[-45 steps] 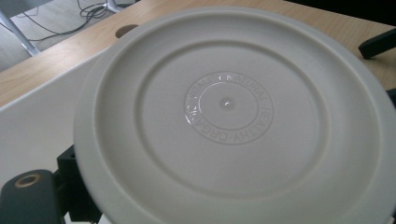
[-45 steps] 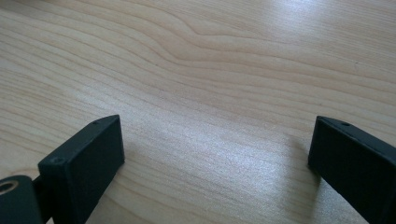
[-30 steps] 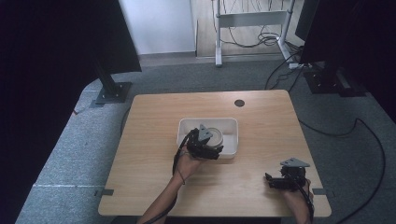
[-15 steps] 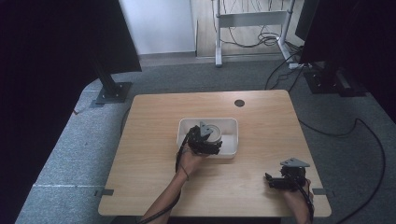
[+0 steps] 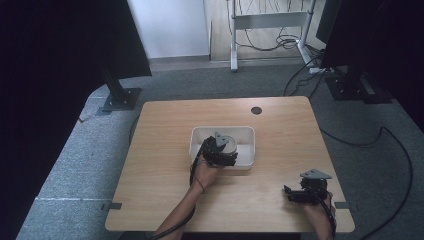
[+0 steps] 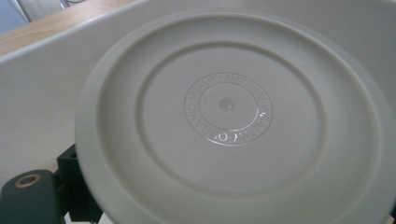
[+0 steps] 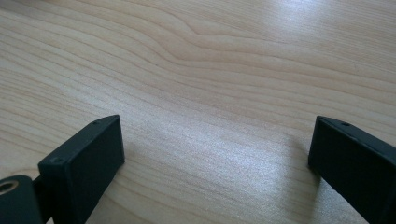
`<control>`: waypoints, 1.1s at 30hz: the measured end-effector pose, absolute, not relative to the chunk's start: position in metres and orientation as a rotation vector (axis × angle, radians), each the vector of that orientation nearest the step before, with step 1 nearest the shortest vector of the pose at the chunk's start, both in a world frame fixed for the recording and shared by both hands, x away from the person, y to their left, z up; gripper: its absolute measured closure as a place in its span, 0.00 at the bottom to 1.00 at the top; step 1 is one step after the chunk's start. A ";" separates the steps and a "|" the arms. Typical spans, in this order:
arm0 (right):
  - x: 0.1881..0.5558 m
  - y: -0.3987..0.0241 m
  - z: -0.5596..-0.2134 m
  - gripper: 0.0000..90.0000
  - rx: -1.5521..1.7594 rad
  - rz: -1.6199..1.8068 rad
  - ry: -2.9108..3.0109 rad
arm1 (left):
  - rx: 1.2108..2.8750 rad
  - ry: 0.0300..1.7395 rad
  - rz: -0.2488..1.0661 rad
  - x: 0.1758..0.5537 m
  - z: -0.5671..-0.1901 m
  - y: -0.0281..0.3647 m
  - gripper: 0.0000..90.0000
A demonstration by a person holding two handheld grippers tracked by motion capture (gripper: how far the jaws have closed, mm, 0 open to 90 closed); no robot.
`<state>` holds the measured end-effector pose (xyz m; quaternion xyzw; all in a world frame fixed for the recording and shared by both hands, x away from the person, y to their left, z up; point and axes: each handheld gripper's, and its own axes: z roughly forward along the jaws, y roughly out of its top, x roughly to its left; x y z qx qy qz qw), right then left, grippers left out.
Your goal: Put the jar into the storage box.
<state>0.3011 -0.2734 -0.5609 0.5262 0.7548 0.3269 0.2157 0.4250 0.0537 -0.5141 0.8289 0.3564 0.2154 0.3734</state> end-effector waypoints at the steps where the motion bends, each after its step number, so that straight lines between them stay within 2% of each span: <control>1: 0.301 -0.273 -0.561 0.03 1.458 0.906 2.092 | 2.125 0.916 0.551 0.425 -0.515 0.053 0.11; 12: 0.301 -0.273 -0.561 0.03 1.458 0.906 2.093 | 2.132 0.937 0.534 0.427 -0.522 0.051 0.11; 18: 0.301 -0.273 -0.561 0.04 1.458 0.907 2.093 | 2.116 0.986 0.458 0.432 -0.522 0.056 0.11; 26: 0.301 -0.273 -0.561 0.04 1.457 0.907 2.093 | 2.122 0.978 0.460 0.433 -0.522 0.056 0.11; 33: 0.301 -0.273 -0.561 0.04 1.456 0.907 2.094 | 2.101 0.966 0.477 0.430 -0.518 0.058 0.04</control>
